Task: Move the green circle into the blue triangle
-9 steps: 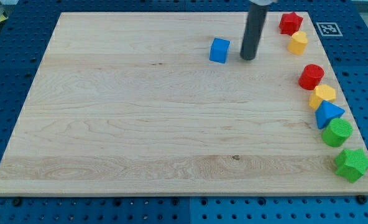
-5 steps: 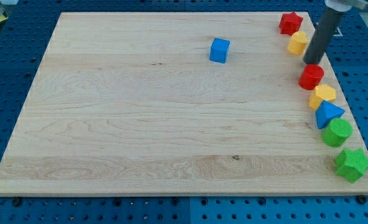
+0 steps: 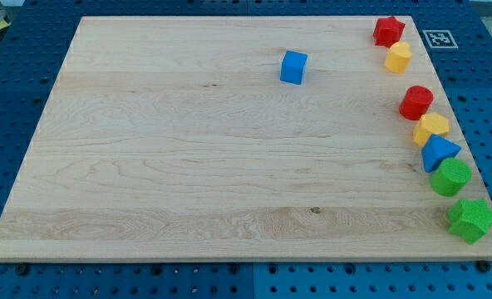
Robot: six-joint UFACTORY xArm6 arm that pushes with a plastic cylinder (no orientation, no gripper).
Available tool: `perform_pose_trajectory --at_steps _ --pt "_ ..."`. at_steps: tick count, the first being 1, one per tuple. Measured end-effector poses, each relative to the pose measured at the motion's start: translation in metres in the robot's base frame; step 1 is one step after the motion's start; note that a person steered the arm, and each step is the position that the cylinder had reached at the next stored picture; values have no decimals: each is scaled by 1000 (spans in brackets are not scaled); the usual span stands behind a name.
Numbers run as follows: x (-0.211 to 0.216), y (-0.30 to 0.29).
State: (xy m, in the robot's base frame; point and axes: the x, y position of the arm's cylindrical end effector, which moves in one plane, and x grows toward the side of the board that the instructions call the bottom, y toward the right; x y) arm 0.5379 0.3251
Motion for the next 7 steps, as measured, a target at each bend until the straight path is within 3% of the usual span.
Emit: perform_pose_trajectory --at_steps 4,7 --pt "14 -76" --pt "20 -34"
